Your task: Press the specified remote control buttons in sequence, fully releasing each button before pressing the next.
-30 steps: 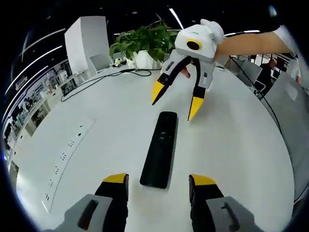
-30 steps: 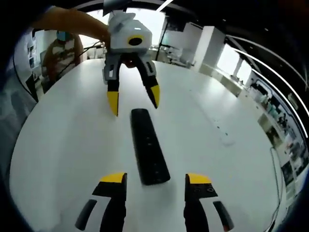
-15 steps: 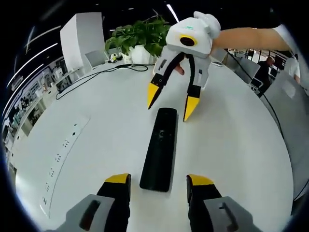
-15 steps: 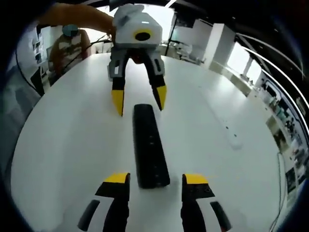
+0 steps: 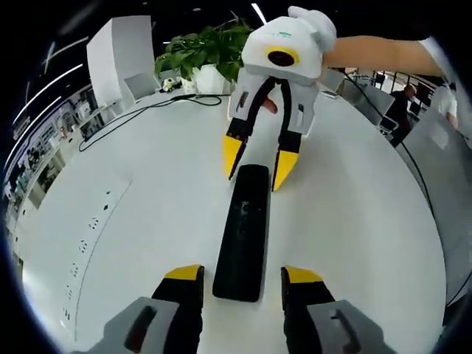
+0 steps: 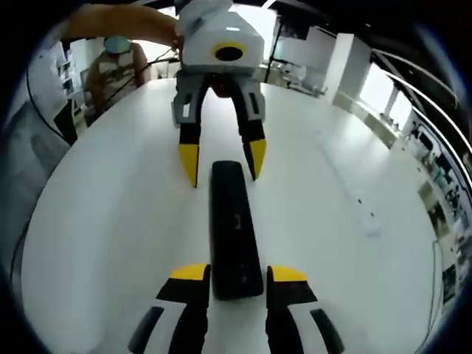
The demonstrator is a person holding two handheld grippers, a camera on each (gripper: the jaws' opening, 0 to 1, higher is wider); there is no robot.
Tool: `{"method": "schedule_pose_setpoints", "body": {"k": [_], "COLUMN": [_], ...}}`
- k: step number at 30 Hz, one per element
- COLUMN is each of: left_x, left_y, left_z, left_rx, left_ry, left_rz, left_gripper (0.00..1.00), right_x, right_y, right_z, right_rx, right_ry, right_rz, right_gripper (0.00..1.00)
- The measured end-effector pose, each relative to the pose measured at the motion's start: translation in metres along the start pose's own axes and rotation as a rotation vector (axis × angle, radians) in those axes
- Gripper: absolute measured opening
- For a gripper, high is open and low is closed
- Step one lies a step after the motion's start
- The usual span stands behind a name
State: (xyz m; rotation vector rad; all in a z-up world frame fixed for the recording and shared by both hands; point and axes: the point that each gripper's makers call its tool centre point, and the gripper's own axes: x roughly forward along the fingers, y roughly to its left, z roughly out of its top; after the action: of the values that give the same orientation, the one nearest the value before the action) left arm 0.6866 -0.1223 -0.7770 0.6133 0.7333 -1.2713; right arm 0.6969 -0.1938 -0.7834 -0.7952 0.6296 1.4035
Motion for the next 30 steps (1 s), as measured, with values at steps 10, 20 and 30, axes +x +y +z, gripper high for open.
{"method": "schedule_pose_setpoints", "body": {"k": [10,20,30], "left_x": [0.006,0.003,-0.005], "left_y": [0.006,0.012,0.013], "left_z": [-0.002,-0.002,0.002], "left_rx": [0.000,-0.002,0.022], "left_ry": [0.029,0.048,0.050], "left_rz": [-0.012,-0.009,0.003], "left_gripper": [0.27,0.24,0.24], "right_x": [-0.001,-0.002,-0.006], "right_y": [0.006,0.007,0.016], "right_z": [0.002,0.002,0.003], "right_rx": [0.040,0.067,0.069], "right_ry": [0.022,0.052,0.052], "right_rz": [0.041,0.050,0.040], "right_gripper": [0.22,0.20,0.19]}}
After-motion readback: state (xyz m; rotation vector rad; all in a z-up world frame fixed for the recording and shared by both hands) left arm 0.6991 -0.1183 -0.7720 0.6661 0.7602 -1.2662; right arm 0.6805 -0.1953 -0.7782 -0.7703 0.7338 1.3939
